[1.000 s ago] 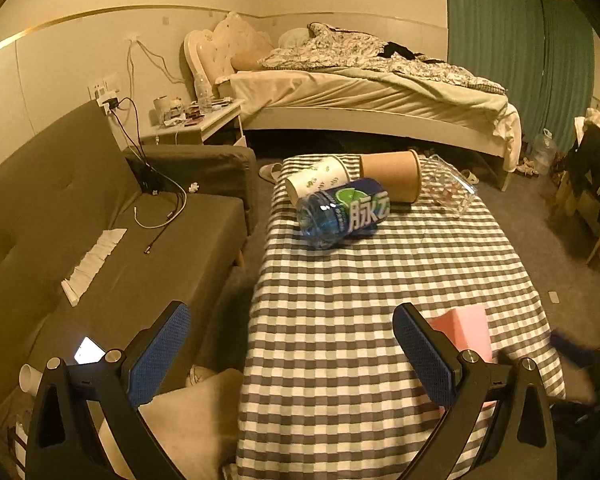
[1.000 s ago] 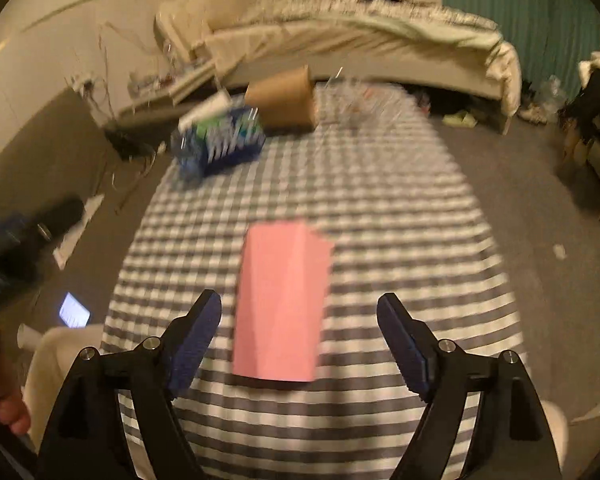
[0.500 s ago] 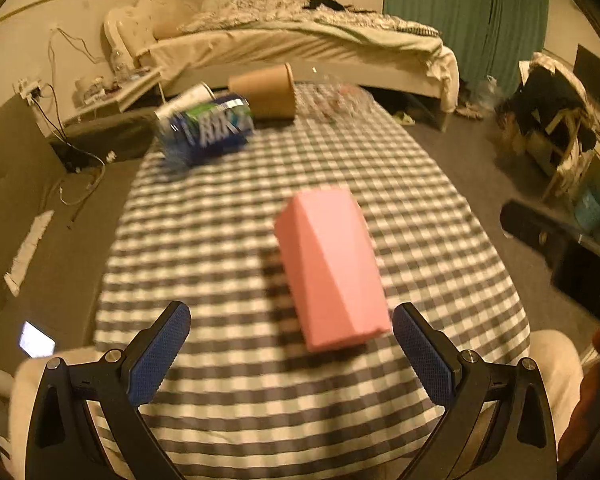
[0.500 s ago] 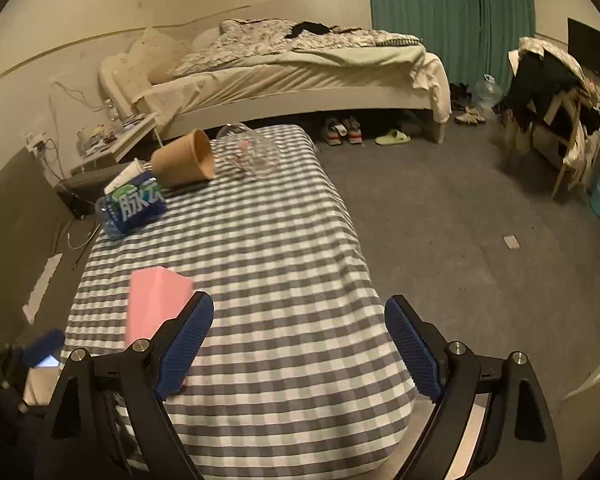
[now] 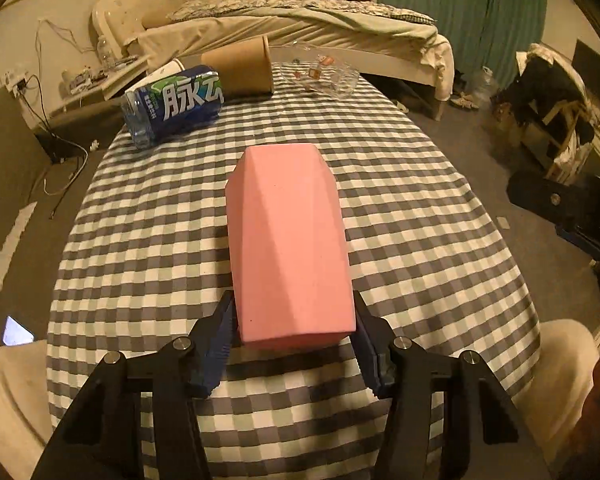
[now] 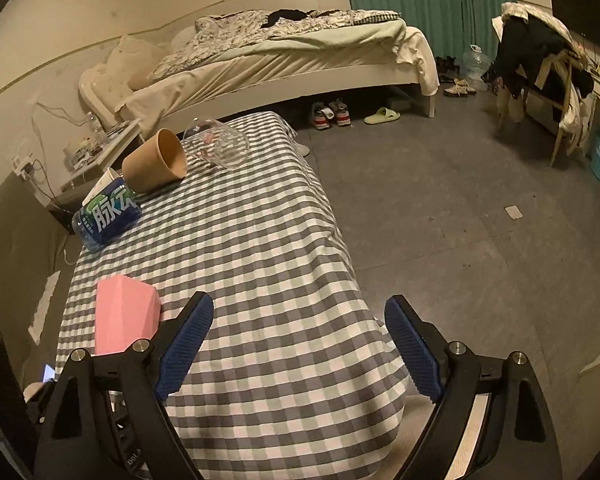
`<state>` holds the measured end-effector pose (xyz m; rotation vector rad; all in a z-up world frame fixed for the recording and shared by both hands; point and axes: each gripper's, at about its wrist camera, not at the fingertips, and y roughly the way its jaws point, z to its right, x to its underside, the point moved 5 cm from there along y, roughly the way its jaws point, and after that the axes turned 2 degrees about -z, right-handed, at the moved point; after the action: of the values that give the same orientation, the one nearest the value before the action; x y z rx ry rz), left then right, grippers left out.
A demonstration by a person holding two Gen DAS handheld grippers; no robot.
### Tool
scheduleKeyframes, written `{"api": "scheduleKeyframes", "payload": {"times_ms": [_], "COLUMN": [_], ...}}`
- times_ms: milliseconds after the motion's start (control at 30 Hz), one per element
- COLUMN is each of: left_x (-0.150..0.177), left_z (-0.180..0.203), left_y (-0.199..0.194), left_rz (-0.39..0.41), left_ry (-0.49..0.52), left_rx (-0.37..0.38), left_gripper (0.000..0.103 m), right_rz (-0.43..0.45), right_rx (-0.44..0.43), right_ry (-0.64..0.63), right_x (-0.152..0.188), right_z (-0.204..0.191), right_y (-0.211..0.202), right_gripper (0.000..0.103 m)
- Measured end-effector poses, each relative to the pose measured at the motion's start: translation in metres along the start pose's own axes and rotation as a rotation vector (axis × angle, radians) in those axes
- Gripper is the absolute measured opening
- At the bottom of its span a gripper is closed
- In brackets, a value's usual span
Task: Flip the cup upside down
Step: 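Rotate the pink cup upright with the left tool and lower it to the table, then open the left tool and pull it back from the standing cup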
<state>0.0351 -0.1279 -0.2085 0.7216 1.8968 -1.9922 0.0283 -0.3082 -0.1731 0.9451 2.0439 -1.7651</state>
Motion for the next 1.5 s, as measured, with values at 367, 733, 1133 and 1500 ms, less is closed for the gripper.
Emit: {"api": "scheduleKeyframes", "payload": {"times_ms": [367, 733, 1133, 1500], "left_x": [-0.040, -0.083, -0.097, -0.098], "left_z": [-0.013, -0.020, -0.018, -0.013], "left_y": [-0.023, -0.007, 0.005, -0.011], "left_rz": [0.000, -0.002, 0.006, 0.034], "left_ry": [0.035, 0.056, 0.068, 0.104], "left_rx": [0.032, 0.028, 0.023, 0.038], "left_gripper": [0.055, 0.055, 0.055, 0.063], "right_rz": [-0.009, -0.010, -0.023, -0.012], "right_rx": [-0.009, -0.007, -0.001, 0.016], "right_ry": [-0.012, -0.016, -0.023, -0.039], "right_x": [0.001, 0.001, 0.002, 0.000], "right_z": [-0.009, -0.011, -0.011, -0.015], "right_y": [0.006, 0.007, 0.012, 0.007], "right_gripper": [0.088, 0.088, 0.088, 0.088]}}
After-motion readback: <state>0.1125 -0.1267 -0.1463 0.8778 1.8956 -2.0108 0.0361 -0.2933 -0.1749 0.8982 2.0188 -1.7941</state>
